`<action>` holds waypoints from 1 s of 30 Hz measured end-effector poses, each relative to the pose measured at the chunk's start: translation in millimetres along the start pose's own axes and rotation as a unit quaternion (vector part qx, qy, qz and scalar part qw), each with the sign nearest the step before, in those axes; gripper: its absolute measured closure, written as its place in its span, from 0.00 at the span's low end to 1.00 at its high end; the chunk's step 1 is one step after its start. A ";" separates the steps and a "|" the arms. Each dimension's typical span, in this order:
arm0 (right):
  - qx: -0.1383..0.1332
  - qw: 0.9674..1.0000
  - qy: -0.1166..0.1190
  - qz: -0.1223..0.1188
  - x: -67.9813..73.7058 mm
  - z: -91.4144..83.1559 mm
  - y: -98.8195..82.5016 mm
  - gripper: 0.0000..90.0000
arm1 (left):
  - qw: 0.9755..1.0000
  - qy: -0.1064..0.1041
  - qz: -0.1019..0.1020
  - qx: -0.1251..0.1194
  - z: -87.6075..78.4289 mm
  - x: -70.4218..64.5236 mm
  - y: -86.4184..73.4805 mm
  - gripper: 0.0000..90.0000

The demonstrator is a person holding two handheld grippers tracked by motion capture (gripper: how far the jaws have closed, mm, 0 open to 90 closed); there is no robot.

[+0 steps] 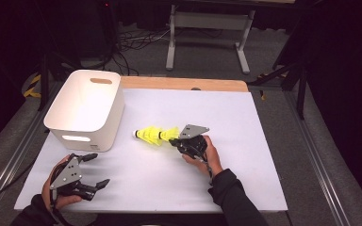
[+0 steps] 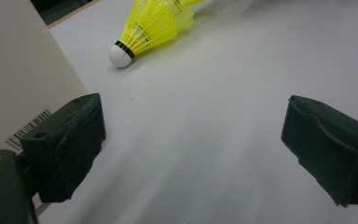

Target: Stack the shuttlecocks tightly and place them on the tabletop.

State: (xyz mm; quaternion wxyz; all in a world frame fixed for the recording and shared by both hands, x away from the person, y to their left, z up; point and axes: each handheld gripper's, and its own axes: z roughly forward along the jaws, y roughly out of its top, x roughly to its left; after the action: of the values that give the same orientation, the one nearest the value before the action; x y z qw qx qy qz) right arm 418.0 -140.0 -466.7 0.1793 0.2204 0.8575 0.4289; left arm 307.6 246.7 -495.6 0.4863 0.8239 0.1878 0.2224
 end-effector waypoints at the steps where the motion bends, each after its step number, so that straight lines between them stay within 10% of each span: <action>1: 0.000 1.000 0.001 0.001 0.2 1.9 0.5 0.99 | 1.000 -0.001 0.000 0.000 0.1 -0.1 0.0 0.08; 30: 0.013 0.999 0.030 0.003 6.7 31.3 16.2 0.97 | 1.000 -0.006 0.003 -0.002 0.0 -0.9 0.1 0.08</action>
State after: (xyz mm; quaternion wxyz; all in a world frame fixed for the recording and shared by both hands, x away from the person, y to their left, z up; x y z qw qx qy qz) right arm 431.6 -107.2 -472.0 0.1496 0.2129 0.8673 0.4244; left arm 306.8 246.1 -495.6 0.4887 0.8245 0.1824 0.2195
